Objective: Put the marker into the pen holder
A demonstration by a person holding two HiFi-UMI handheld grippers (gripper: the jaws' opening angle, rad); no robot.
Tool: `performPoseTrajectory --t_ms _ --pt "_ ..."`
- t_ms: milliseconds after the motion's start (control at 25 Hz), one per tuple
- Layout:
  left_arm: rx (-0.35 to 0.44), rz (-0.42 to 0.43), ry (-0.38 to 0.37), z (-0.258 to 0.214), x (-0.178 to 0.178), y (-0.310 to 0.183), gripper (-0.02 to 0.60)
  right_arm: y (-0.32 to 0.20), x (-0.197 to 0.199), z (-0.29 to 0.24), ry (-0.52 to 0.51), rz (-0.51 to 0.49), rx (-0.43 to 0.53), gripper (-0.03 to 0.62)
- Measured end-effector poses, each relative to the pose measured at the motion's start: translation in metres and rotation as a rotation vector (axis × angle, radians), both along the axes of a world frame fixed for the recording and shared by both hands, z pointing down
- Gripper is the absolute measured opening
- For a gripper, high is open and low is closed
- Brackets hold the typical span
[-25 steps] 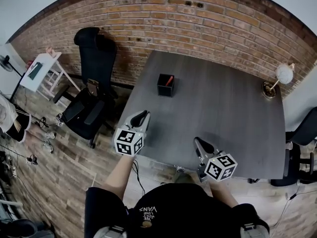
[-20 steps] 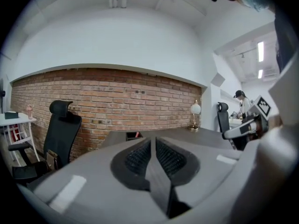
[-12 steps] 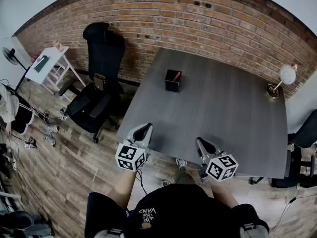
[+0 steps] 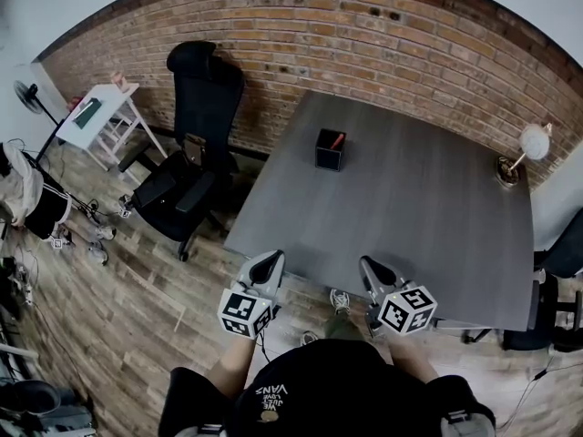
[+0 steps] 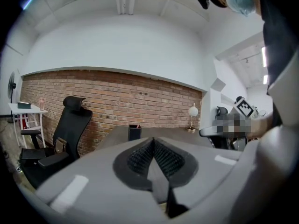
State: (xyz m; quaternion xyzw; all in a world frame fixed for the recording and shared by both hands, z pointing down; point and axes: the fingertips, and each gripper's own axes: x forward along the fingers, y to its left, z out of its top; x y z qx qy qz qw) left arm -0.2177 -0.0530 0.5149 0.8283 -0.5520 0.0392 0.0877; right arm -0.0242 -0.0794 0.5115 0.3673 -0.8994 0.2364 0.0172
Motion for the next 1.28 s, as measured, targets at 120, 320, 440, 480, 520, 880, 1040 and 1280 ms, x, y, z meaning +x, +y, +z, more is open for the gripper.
performPoseTrajectory --t_ms 120,320,440,480,520,880,1040,1280 --pt "-0.002 -0.008 0.011 0.001 -0.001 0.011 0.054 0.004 -0.005 0.002 0.004 -0.011 0.002 0.0" --pt "-0.007 -0.022 0.019 0.004 -0.004 0.028 0.052 0.01 -0.014 0.008 0.019 -0.026 -0.004 0.0" --pt "-0.013 -0.041 0.023 0.008 -0.005 0.036 0.052 0.014 -0.018 0.012 0.03 -0.041 -0.006 0.0" --pt "-0.016 -0.046 0.026 0.009 -0.004 0.039 0.052 0.015 -0.019 0.014 0.033 -0.046 -0.006 0.0" --pt "-0.018 -0.051 0.028 0.01 -0.004 0.041 0.052 0.016 -0.021 0.015 0.036 -0.05 -0.006 0.0" --pt "-0.034 -0.071 0.047 0.014 -0.002 0.052 0.052 0.017 -0.027 0.023 0.084 -0.063 -0.002 0.0" --pt "-0.043 -0.08 0.049 0.016 -0.003 0.054 0.052 0.016 -0.028 0.023 0.086 -0.067 -0.001 0.0" --pt "-0.053 -0.085 0.042 0.019 -0.005 0.051 0.052 0.01 -0.028 0.022 0.092 -0.073 0.002 0.0"
